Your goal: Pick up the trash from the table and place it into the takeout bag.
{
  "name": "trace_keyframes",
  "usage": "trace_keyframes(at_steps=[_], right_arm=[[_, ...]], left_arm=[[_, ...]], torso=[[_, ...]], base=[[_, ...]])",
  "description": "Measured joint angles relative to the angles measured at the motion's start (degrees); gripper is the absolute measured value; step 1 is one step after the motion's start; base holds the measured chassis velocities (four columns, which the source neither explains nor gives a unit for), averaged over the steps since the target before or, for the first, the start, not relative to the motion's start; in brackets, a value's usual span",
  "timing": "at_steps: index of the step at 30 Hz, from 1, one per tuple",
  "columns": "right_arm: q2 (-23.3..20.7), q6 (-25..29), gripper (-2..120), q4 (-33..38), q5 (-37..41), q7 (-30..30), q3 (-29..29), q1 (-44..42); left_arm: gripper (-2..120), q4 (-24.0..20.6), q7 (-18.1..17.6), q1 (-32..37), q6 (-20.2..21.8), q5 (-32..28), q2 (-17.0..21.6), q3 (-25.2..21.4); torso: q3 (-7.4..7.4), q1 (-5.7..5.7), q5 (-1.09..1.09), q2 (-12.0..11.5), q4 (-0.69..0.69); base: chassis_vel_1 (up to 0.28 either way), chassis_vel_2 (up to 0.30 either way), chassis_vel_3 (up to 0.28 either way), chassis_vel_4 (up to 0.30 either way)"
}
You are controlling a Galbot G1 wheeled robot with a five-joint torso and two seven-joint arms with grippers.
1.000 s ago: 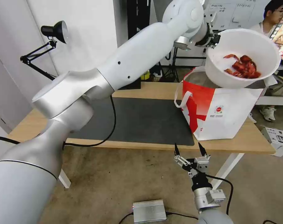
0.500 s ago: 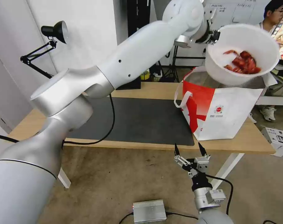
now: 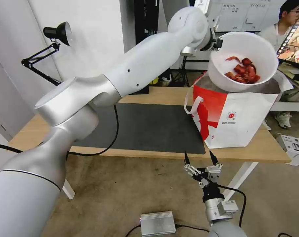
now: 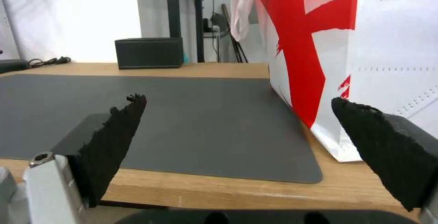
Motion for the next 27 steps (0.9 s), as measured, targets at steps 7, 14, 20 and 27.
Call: trace_keyframes(at_steps=[7, 14, 20, 27], right_arm=[[0.0, 0.0, 100, 0.0, 0.0, 0.0, 0.0, 0.0], [0.0, 0.0, 100, 0.0, 0.0, 0.0, 0.0, 0.0], [0.0, 0.0, 100, 0.0, 0.0, 0.0, 0.0, 0.0], [0.0, 0.0, 100, 0.0, 0.0, 0.0, 0.0, 0.0]], left_arm=[[0, -1.0, -3.0, 1.9, 0.8, 0.0, 0.0, 0.6], [0, -1.6, -6.4, 2.4, 2.4, -0.7, 0.0, 1.7], [0, -2.5, -10.2, 2.0, 3.2, -1.5, 0.0, 3.8], [0, -3.3, -13.8, 2.4, 3.1, -2.6, 0.0, 4.6]], torso=[[0.0, 0.0, 0.0, 0.0, 0.0], [0.0, 0.0, 0.0, 0.0, 0.0], [0.0, 0.0, 0.0, 0.0, 0.0], [0.0, 0.0, 0.0, 0.0, 0.0]], base=[[0.0, 0.0, 0.0, 0.0], [0.0, 0.0, 0.0, 0.0], [0.0, 0.0, 0.0, 0.0], [0.0, 0.0, 0.0, 0.0]])
